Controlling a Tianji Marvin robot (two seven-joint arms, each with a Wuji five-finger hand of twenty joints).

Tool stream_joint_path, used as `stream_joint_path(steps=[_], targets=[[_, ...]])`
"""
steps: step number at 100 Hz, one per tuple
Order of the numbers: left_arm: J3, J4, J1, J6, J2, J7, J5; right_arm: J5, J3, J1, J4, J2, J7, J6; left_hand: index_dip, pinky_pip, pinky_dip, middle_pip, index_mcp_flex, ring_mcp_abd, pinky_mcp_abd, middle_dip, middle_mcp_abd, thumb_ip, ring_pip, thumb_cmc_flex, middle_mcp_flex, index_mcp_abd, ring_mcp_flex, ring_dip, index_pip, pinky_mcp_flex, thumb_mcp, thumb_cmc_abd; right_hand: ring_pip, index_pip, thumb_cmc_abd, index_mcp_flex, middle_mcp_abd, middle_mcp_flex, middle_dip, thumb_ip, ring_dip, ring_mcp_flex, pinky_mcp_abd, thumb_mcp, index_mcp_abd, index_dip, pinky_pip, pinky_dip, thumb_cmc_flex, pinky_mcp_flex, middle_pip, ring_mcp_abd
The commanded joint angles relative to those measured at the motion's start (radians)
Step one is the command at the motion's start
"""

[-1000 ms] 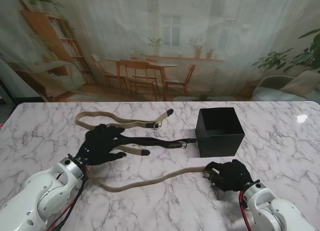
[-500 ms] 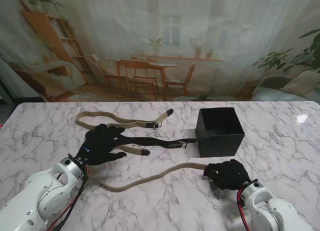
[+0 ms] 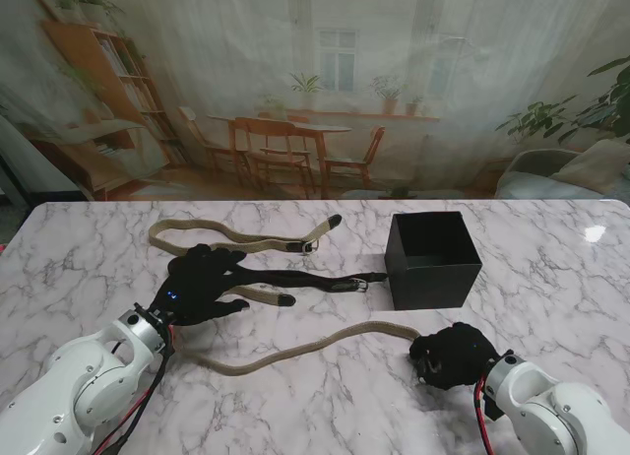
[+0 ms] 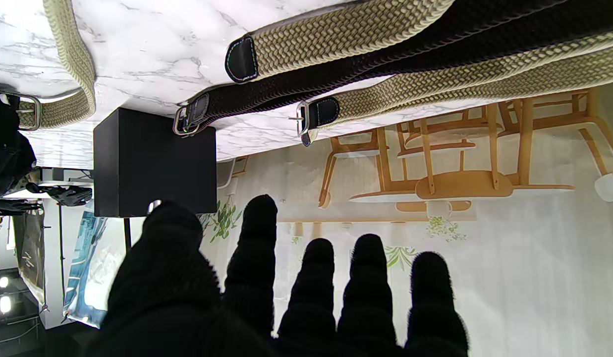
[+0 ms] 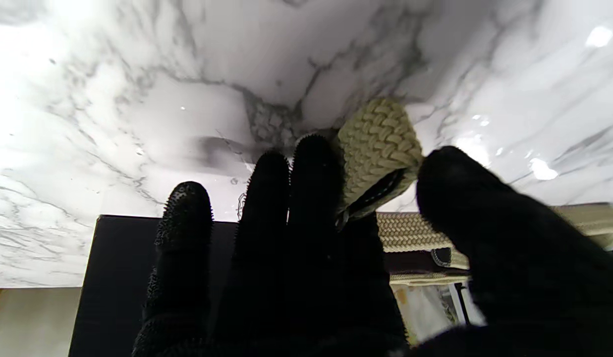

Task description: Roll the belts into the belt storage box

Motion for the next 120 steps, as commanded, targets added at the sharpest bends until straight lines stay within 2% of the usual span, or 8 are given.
stream_joint_path(steps=[1, 21, 34, 42, 55, 67, 100, 120], targets=[[0.003, 0.003, -0.001, -0.003, -0.001, -0.012, -0.001, -0.017, 0.006, -0.017, -0.013, 0.012, 0.002, -0.005, -0.009, -0.005, -0.013, -0.014, -0.007, 0.008, 0.031, -0.004, 0.01, 0.014, -0.02, 0.01, 0.002, 0.018, 0.007, -0.003, -0.003, -0.015, -0.02, 0.051, -0.036, -0.01, -0.043, -0.055, -0.089, -0.087, -0.025, 0.05, -0.03, -0.037, -0.003, 0.086, 0.094, 0.025, -0.029, -0.016, -0.004, -0.029, -0.073, -0.089], [0.001, 0.002, 0.0, -0.003, -0.001, -0.011, 0.0, -0.079, 0.016, -0.031, -0.056, 0.02, 0.063, 0.003, -0.01, -0.007, -0.013, -0.014, -0.007, 0.008, 0.031, -0.004, 0.009, 0.014, -0.02, 0.008, 0.003, 0.018, 0.008, -0.003, -0.004, -0.015, -0.02, 0.051, -0.052, -0.027, -0.093, -0.148, -0.164, -0.136, -0.041, 0.136, -0.054, -0.067, -0.055, 0.249, 0.054, 0.056, -0.052, -0.024, 0.166, -0.02, -0.114, -0.144], [0.001, 0.002, 0.0, -0.002, -0.001, -0.013, 0.0, -0.149, -0.004, -0.021, -0.03, 0.02, -0.012, 0.025, -0.01, -0.008, -0.013, -0.014, -0.007, 0.008, 0.032, -0.004, 0.01, 0.014, -0.02, 0.009, 0.004, 0.018, 0.008, -0.003, -0.004, -0.015, -0.019, 0.05, -0.012, 0.054, -0.076, -0.066, -0.187, -0.032, -0.027, 0.045, -0.041, 0.024, -0.064, 0.184, -0.02, 0.091, -0.02, -0.035, 0.256, 0.032, -0.076, -0.134], [0.001, 0.002, 0.0, -0.003, 0.0, -0.013, 0.0, -0.145, -0.031, -0.002, 0.018, 0.016, -0.105, 0.036, -0.01, -0.008, -0.012, -0.015, -0.006, 0.008, 0.031, -0.004, 0.01, 0.014, -0.021, 0.008, 0.002, 0.018, 0.007, -0.003, -0.004, -0.014, -0.02, 0.051, 0.037, 0.134, -0.097, 0.009, -0.119, 0.017, 0.042, -0.083, -0.006, 0.073, -0.01, 0.054, -0.082, 0.109, 0.003, -0.035, 0.218, 0.036, -0.029, -0.063], [0.002, 0.002, 0.0, -0.001, -0.001, -0.012, 0.001, -0.132, -0.07, 0.03, 0.086, 0.011, -0.22, 0.051, -0.01, -0.009, -0.012, -0.019, -0.008, 0.006, 0.031, -0.005, 0.012, 0.014, -0.021, 0.008, -0.012, 0.019, 0.005, -0.003, -0.004, -0.015, -0.019, 0.051, 0.106, 0.458, -0.1, 0.03, -0.012, 0.01, 0.221, -0.134, 0.136, 0.135, 0.116, -0.019, -0.25, 0.062, 0.014, 0.01, 0.18, 0.019, 0.124, 0.067], [0.004, 0.004, -0.001, 0.0, -0.001, -0.008, 0.0, -0.124, -0.086, 0.041, 0.104, 0.009, -0.241, 0.065, -0.01, -0.009, -0.012, -0.022, -0.01, 0.006, 0.031, -0.006, 0.012, 0.014, -0.021, 0.008, -0.025, 0.02, 0.003, -0.003, -0.005, -0.016, -0.019, 0.052, 0.093, 0.546, -0.086, 0.108, 0.056, -0.138, 0.225, -0.143, 0.161, 0.082, 0.167, -0.038, -0.332, 0.097, 0.017, 0.032, 0.176, 0.006, 0.101, 0.109], [0.01, 0.007, -0.006, 0.001, -0.001, -0.012, -0.002, -0.093, -0.102, 0.053, 0.117, 0.006, -0.24, 0.061, -0.008, -0.012, -0.013, -0.023, -0.008, 0.006, 0.032, -0.007, 0.016, 0.014, -0.02, 0.008, -0.034, 0.021, 0.002, -0.002, -0.003, -0.02, -0.019, 0.051, -0.039, 0.625, -0.097, 0.202, 0.277, -0.572, 0.038, -0.149, 0.058, -0.178, 0.234, -0.011, -0.227, -0.065, -0.062, 0.03, 0.155, -0.046, 0.038, 0.225], [0.012, 0.008, -0.008, 0.001, -0.001, -0.014, -0.003, -0.066, -0.128, 0.072, 0.153, -0.001, -0.312, 0.075, -0.007, -0.014, -0.014, -0.022, -0.006, 0.007, 0.031, -0.007, 0.015, 0.014, -0.021, 0.009, -0.032, 0.02, 0.002, -0.002, -0.001, -0.02, -0.019, 0.051, 0.094, 0.586, -0.04, 0.105, 0.087, -0.204, 0.117, -0.165, 0.127, 0.083, 0.168, -0.047, -0.211, -0.029, 0.05, 0.062, 0.209, 0.084, 0.174, 0.119]])
